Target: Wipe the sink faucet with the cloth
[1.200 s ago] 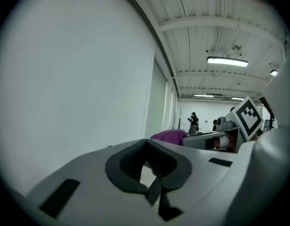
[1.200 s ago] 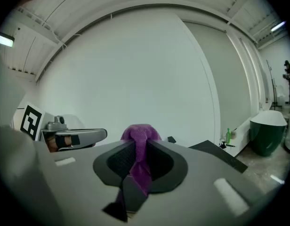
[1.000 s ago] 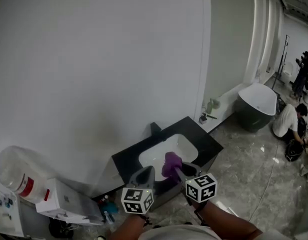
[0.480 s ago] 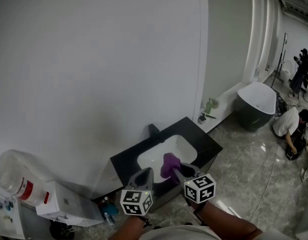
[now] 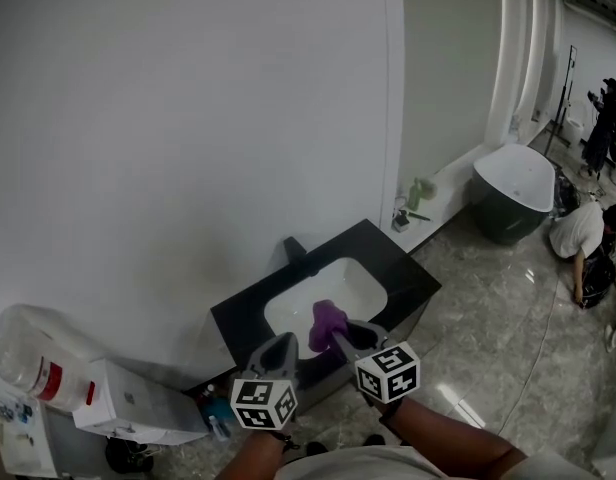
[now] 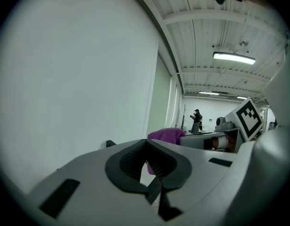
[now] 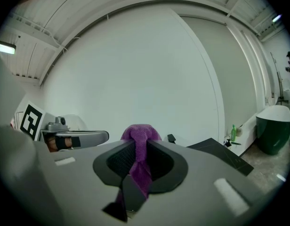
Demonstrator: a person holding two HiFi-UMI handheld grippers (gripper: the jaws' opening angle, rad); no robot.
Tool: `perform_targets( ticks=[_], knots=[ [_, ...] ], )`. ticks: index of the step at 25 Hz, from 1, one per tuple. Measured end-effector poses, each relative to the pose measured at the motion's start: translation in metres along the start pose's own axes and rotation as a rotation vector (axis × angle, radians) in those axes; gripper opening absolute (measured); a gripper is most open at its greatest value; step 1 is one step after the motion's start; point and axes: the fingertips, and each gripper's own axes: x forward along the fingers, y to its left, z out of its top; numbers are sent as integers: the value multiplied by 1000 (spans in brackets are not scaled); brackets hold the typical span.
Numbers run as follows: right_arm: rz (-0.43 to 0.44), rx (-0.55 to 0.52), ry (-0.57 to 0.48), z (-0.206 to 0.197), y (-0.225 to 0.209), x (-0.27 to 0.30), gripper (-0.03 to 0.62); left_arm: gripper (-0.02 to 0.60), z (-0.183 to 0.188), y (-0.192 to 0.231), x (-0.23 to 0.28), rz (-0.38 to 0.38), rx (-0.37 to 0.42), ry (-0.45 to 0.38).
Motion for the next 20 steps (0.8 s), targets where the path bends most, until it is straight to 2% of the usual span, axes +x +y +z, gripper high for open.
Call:
perform_targets(
  ticks=[5,10,14,20],
  knots=[
    [31,-1,24,-6,-23,10,64,5,-9,0,15,35,-2,8],
    [30,6,58,-15,-29,40,64,5,-13,26,29,40,-18,15],
    [15,15,82,-16,-25,83,64,5,-11,62,44,12,-34,24],
    [-68,61,85,-12,-30,161,64,5,-2,122,73,-73,-30,53]
  ],
)
